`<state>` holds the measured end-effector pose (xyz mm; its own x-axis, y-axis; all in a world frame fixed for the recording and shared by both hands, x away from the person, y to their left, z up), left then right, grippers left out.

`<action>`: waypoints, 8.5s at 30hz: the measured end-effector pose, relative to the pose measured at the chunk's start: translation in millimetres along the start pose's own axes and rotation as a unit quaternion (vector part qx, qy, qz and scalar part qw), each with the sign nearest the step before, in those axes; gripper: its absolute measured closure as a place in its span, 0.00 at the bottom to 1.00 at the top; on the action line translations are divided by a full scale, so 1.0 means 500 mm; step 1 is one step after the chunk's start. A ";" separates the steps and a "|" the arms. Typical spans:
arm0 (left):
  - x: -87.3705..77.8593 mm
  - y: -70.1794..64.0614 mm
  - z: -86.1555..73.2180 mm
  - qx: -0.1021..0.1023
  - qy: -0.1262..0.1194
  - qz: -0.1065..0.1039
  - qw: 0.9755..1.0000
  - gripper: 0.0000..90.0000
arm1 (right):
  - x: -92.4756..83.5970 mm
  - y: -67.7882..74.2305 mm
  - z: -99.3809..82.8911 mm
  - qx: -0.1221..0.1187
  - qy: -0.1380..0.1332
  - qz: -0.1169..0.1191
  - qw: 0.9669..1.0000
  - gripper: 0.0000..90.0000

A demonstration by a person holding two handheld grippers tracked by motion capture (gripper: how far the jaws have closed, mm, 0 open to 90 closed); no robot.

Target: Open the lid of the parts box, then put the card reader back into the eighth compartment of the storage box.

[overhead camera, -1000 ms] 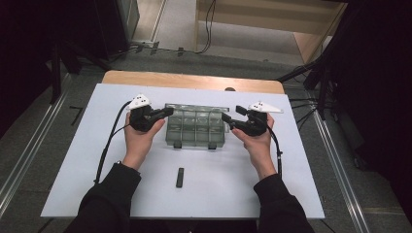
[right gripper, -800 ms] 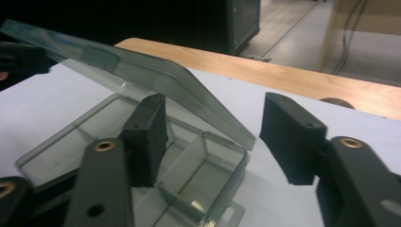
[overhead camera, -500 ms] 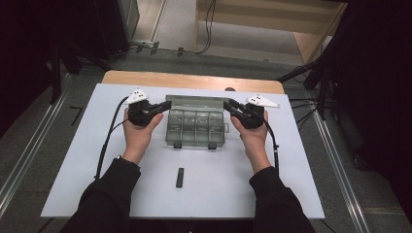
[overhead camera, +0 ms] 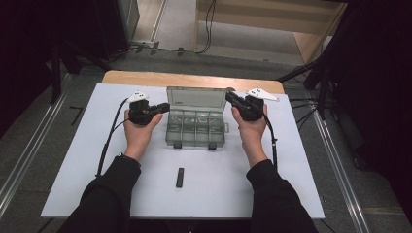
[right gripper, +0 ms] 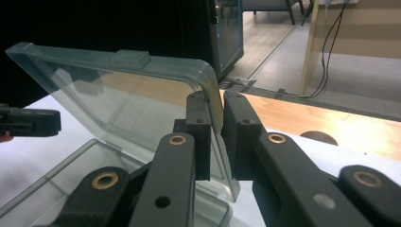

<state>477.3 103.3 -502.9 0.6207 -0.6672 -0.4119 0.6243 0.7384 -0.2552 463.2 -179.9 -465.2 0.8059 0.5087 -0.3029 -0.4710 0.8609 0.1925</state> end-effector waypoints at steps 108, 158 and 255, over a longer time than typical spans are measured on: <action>0.062 0.053 -0.008 -0.046 -0.004 0.060 0.997 0.25 | 0.091 -0.082 -0.103 0.122 0.072 -0.014 0.990 0.38; -0.232 -0.050 -0.109 0.036 -0.060 0.004 0.998 0.00 | -0.132 0.091 -0.147 0.018 0.033 0.043 0.998 0.00; -0.409 -0.016 -0.213 0.038 -0.070 0.036 0.996 0.00 | -0.074 0.385 -0.288 -0.118 0.225 0.209 0.944 0.98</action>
<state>295.0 244.5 -509.6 0.7214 -0.6241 -0.3001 0.6070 0.7785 -0.1597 290.9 -31.1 -551.5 0.3235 0.7124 -0.6227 -0.8235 0.5361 0.1855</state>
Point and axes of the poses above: each handheld gripper's, and its own axes: x roughly forward along the jaws, z roughly out of its top, y roughly to its left, the point moved 7 cm from there along x, roughly forward along the jaws, and after that the axes turned 2 degrees about z, right-handed, at the moved point
